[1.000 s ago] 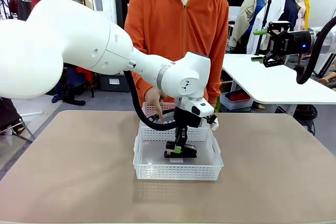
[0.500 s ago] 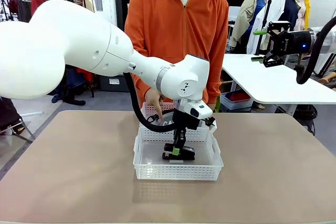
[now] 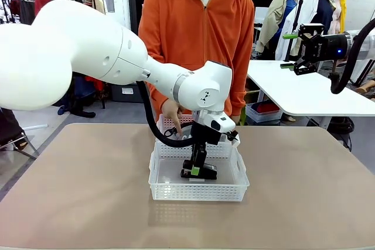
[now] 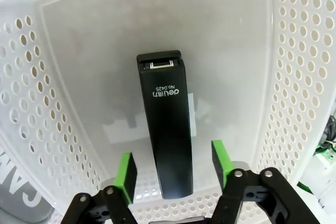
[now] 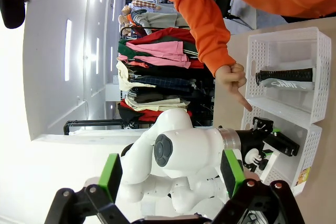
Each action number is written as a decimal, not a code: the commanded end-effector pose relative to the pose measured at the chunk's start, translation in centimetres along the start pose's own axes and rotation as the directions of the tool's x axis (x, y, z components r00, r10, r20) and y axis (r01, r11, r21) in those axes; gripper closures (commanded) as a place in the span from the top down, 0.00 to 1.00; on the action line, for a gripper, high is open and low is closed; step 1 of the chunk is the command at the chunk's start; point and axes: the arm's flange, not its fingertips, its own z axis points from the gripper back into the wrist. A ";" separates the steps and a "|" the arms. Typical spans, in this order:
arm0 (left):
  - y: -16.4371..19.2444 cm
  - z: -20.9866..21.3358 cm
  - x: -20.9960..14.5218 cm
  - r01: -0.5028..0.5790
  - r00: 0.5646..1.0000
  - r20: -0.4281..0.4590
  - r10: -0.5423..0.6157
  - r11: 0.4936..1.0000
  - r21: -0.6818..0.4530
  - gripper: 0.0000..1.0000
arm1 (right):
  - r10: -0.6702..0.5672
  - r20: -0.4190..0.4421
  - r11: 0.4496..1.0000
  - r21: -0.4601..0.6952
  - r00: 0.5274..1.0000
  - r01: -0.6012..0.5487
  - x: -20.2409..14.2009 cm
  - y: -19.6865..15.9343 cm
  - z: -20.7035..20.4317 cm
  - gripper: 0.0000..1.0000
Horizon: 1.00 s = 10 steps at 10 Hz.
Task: Distribute items into two baskets.
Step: Place the picked Stapler into the Organizing basket as instructed by the person.
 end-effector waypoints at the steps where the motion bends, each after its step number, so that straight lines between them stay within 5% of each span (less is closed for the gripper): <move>1: -0.5 0.9 -1.0 -0.036 0.999 0.022 0.037 0.999 -0.034 1.00 | 0.004 0.003 1.000 0.006 1.000 -0.004 0.0 0.3 0.0 1.00; 10: -1.2 4.0 -2.6 -0.037 0.997 0.063 0.041 0.997 -0.061 1.00 | 0.004 0.003 1.000 0.006 1.000 -0.004 0.0 0.3 0.0 1.00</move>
